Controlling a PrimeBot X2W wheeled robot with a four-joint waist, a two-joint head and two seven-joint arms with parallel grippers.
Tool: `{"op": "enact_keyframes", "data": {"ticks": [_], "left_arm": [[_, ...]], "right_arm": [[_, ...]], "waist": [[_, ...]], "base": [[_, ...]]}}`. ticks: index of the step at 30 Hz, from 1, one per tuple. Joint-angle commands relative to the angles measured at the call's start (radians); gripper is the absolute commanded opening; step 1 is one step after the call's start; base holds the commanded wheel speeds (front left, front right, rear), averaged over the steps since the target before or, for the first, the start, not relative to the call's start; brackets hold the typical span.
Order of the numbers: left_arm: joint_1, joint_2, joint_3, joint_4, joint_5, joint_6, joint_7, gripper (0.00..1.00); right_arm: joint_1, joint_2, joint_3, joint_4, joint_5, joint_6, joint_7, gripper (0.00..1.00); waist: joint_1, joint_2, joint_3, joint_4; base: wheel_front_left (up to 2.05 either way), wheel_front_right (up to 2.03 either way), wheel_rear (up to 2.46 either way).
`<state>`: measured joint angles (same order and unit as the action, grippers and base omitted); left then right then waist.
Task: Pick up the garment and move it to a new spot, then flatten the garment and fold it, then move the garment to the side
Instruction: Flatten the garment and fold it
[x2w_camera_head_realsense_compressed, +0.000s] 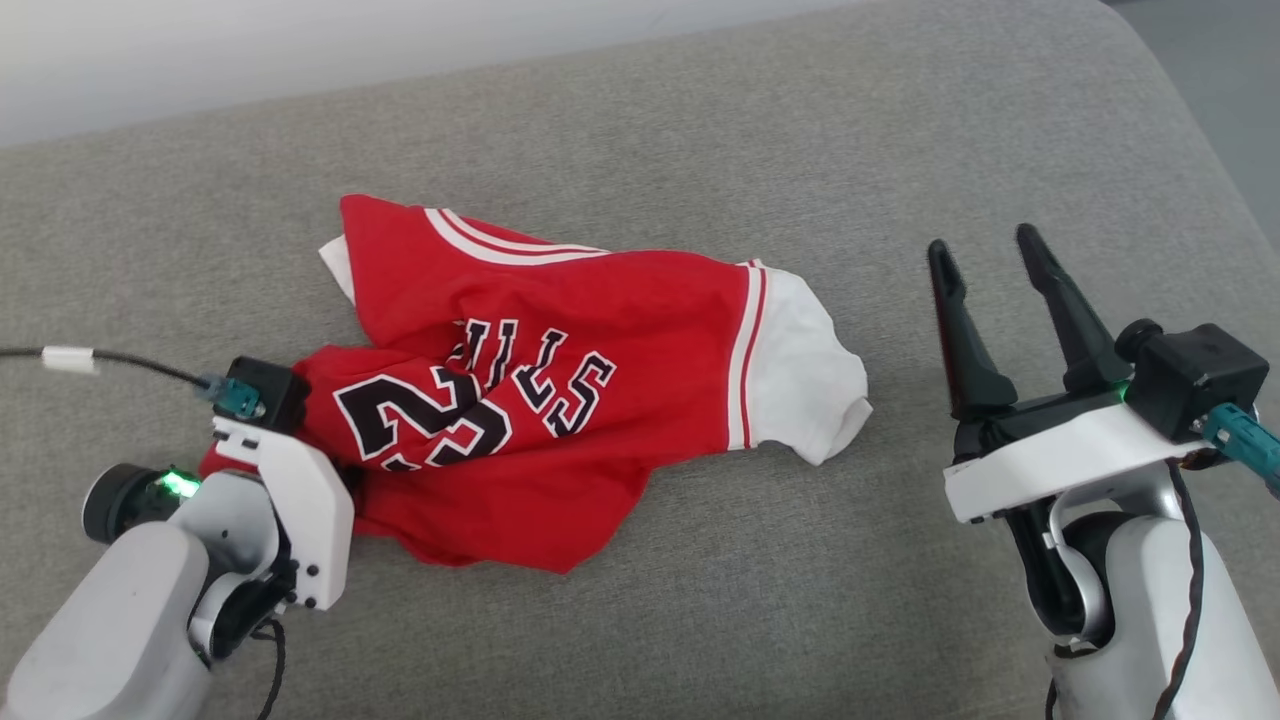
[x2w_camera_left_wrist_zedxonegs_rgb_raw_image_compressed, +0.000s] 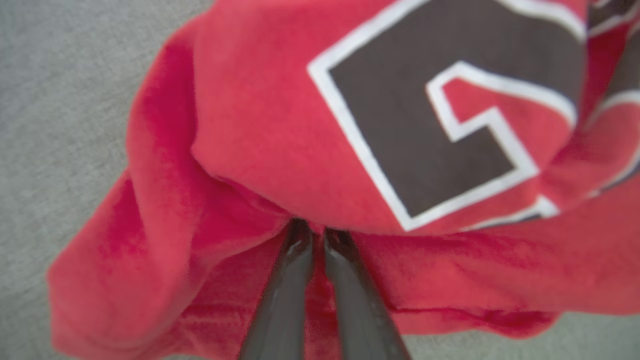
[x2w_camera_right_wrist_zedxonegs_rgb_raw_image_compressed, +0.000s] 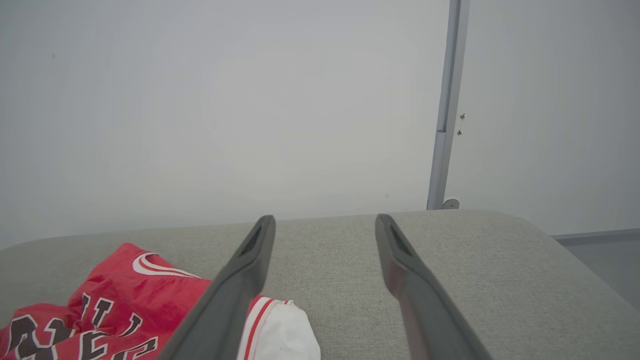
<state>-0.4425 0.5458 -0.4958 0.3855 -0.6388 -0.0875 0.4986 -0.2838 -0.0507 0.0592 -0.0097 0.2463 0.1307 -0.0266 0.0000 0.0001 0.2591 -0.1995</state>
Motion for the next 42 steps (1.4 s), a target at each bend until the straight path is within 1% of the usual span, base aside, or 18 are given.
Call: {"op": "enact_keyframes", "data": {"ticks": [1, 5, 11, 15, 18, 22, 23, 26, 29, 30, 31, 32, 35, 40, 42], "left_arm": [[0.036, -0.016, -0.031, 0.034, -0.002, -0.004, 0.026, 0.0], [0.043, -0.002, -0.034, 0.001, -0.025, -0.009, 0.071, 0.0], [0.106, 0.043, -0.01, -0.162, -0.076, 0.025, 0.132, 0.0], [0.177, 0.071, 0.003, -0.318, -0.108, 0.073, 0.182, 0.0], [0.244, 0.092, 0.003, -0.43, -0.127, 0.121, 0.226, 0.0], [0.325, 0.112, -0.009, -0.539, -0.142, 0.178, 0.282, 0.0], [0.325, 0.112, -0.009, -0.539, -0.142, 0.178, 0.282, 0.0], [0.36, 0.109, -0.014, -0.586, -0.153, 0.198, 0.296, 0.0], [0.361, 0.12, -0.018, -0.601, -0.135, 0.197, 0.289, 0.0], [0.35, 0.122, -0.014, -0.61, -0.128, 0.191, 0.277, 0.25], [0.342, 0.123, -0.009, -0.616, -0.129, 0.188, 0.271, 0.73], [0.339, 0.128, -0.004, -0.624, -0.134, 0.186, 0.272, 1.0], [0.312, 0.143, 0.021, -0.663, -0.157, 0.188, 0.294, 1.0], [0.239, 0.187, 0.077, -0.741, -0.191, 0.199, 0.351, 1.0], [0.189, 0.207, 0.101, -0.758, -0.194, 0.191, 0.37, 1.0]], "right_arm": [[-0.011, 0.0, -0.001, 0.003, 0.001, 0.0, -0.008, 1.0], [-0.017, 0.0, -0.012, 0.013, -0.009, 0.0, -0.009, 1.0], [-0.022, 0.0, -0.041, 0.011, -0.024, 0.0, 0.001, 1.0], [-0.031, 0.0, -0.048, 0.009, -0.032, 0.0, 0.009, 1.0], [-0.033, 0.0, -0.052, 0.005, -0.038, 0.0, 0.019, 1.0], [-0.036, 0.0, -0.05, 0.003, -0.032, 0.0, 0.023, 1.0], [-0.036, 0.0, -0.05, 0.003, -0.032, 0.0, 0.023, 1.0], [-0.037, 0.0, -0.044, 0.006, -0.025, 0.0, 0.022, 1.0], [-0.038, 0.0, -0.037, 0.015, -0.017, 0.0, 0.014, 1.0], [-0.039, 0.0, -0.035, 0.019, -0.015, 0.0, 0.012, 1.0], [-0.039, 0.0, -0.034, 0.022, -0.012, 0.0, 0.008, 1.0], [-0.038, 0.0, -0.034, 0.027, -0.008, 0.0, 0.006, 1.0], [-0.031, 0.0, -0.035, 0.037, 0.002, 0.0, -0.004, 1.0], [-0.024, 0.0, -0.032, 0.049, 0.016, 0.0, -0.021, 1.0], [-0.028, 0.0, -0.028, 0.052, 0.021, 0.0, -0.024, 1.0]], "waist": [[0.0, -0.0001, 0.0, 0.006], [0.0, -0.0001, -0.007, 0.029], [0.0, -0.0001, -0.019, 0.077], [0.0, -0.0001, -0.023, 0.105], [0.0, -0.0001, -0.025, 0.123], [0.0, -0.0001, -0.023, 0.135], [0.0, -0.0001, -0.023, 0.135], [0.0, -0.0001, -0.016, 0.139], [0.0, -0.0001, -0.011, 0.139], [0.0, -0.0001, -0.011, 0.137], [0.0, -0.0001, -0.01, 0.135], [0.0, -0.0001, -0.011, 0.133], [0.0, -0.0001, -0.016, 0.123], [0.0, -0.0001, -0.018, 0.095], [0.0, -0.0001, -0.013, 0.08]], "base": [[0.0, 0.0, 0.0], [0.0, 0.0, 0.0], [0.0, 0.0, 0.0], [0.0, 0.0, 0.0], [0.0, 0.0, 0.0], [0.0, 0.0, 0.0], [0.0, 0.0, 0.0], [0.0, 0.0, 0.0], [0.0, 0.0, 0.0], [0.0, 0.0, 0.0], [0.0, 0.0, 0.0], [0.0, 0.0, 0.0], [0.0, 0.0, 0.0], [0.0, 0.0, 0.0], [0.0, 0.0, 0.0]]}}
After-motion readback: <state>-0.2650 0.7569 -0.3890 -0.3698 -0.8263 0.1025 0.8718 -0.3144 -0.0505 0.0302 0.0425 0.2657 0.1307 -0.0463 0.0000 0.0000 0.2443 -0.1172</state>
